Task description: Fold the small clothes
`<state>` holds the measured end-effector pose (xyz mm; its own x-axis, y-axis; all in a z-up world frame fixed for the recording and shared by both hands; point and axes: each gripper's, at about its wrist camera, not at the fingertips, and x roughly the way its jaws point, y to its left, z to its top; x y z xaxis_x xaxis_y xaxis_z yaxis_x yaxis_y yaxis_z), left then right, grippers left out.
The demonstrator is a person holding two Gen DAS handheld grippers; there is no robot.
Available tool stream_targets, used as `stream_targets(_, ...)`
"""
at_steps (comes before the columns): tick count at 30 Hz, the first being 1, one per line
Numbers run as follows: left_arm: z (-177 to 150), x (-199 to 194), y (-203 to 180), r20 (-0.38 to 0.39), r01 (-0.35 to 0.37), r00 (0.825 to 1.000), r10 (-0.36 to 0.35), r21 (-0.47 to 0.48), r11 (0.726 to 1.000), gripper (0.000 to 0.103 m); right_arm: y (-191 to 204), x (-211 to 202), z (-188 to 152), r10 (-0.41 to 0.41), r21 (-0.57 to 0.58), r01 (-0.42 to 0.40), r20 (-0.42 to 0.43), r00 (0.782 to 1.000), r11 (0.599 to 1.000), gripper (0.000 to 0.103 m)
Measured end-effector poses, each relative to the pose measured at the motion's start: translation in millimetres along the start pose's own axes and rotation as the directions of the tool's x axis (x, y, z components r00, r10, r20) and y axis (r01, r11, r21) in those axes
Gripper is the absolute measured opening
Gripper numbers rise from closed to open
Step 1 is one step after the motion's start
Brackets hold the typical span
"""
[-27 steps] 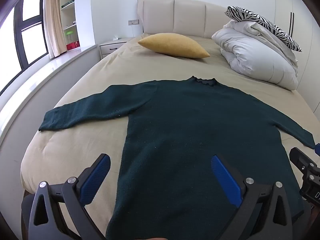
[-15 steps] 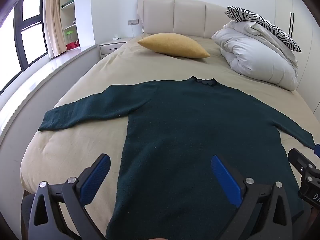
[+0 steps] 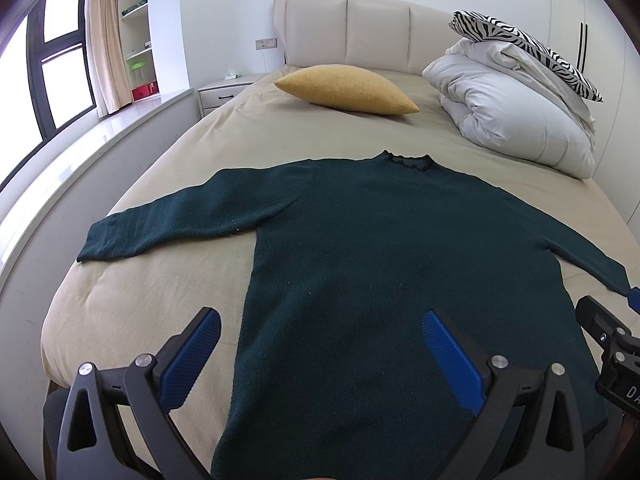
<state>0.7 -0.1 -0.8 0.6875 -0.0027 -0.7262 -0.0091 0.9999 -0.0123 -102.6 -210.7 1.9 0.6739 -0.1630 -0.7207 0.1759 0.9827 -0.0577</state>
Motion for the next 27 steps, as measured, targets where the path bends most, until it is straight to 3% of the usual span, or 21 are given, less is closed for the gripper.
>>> stream_targets(27,0.1,0.3,-2.2,-0.001,0.0,1.0,0.0,0.0,1.0,0.103,1.0,6.2,-4.5,0.008,0.01,-0.008,-0.02,1.0,1.0,0.103)
